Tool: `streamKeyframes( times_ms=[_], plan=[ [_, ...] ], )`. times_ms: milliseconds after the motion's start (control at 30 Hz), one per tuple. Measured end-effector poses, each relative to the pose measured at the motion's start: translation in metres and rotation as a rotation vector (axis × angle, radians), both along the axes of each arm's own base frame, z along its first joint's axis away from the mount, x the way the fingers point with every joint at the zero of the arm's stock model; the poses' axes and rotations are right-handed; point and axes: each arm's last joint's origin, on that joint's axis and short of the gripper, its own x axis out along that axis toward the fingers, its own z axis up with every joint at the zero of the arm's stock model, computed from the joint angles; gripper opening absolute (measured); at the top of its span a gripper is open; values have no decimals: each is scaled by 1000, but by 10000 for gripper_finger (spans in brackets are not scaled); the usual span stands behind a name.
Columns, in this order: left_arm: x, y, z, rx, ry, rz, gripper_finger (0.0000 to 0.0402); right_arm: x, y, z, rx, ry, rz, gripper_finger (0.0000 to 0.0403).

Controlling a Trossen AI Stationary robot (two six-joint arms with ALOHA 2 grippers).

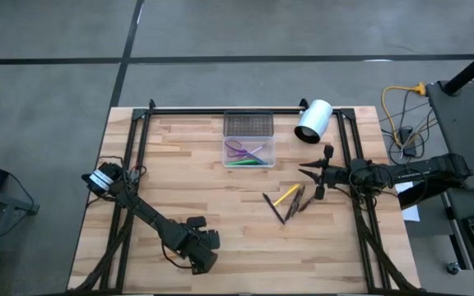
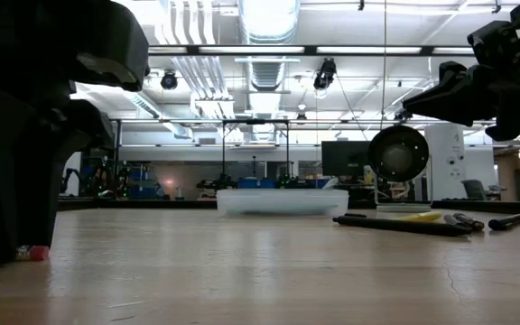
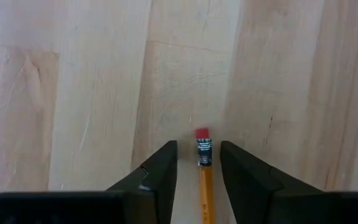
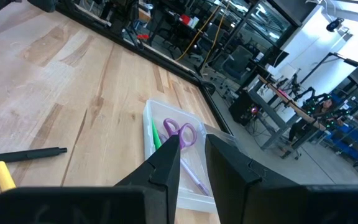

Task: Pick & place school supplies into a supply box
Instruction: Put the yellow pencil into the black box

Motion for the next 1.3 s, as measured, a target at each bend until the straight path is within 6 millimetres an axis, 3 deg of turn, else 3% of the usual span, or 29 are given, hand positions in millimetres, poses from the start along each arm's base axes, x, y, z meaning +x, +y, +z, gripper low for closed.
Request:
streamKeyframes(
  times_ms=[367,867,1300],
  plan=[
    [3,1,-1,15,-26,-80,9,0,0,0,1,0,0,68],
    [21,6,11,131,-115,-235,2,0,0,0,0,0,0,68],
    [67,33,61,420,-302,-370,0,0,0,0,0,0,-1,68]
  ],
)
